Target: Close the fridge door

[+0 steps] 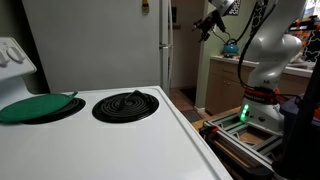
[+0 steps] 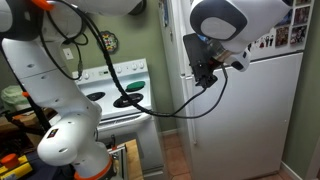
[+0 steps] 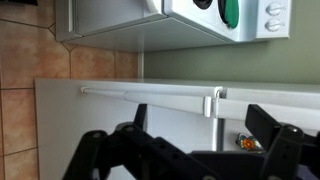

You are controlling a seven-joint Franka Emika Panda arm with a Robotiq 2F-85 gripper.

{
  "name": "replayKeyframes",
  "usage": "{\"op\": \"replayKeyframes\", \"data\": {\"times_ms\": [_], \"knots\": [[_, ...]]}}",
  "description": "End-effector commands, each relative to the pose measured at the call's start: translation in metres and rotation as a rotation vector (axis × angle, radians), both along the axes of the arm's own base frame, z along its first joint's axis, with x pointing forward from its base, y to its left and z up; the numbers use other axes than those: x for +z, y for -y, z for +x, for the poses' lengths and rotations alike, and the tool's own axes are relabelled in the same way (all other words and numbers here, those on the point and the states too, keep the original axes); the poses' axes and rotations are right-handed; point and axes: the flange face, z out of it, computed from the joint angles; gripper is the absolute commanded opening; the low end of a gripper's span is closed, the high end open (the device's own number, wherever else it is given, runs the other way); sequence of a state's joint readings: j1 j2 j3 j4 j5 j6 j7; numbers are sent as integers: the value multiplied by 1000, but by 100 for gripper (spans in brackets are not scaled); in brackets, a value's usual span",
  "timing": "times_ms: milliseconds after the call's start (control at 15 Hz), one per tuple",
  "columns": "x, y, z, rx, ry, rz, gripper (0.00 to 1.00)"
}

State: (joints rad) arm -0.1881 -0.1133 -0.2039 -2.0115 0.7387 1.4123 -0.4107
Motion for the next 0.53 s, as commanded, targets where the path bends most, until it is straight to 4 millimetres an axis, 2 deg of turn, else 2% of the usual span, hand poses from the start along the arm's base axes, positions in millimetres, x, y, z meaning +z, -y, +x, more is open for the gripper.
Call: {"op": "replayKeyframes", "data": {"times_ms": [0, 467], "knots": [[1, 3, -21, 18, 102, -17, 100], [5, 8, -30, -9, 232, -15, 100]]}}
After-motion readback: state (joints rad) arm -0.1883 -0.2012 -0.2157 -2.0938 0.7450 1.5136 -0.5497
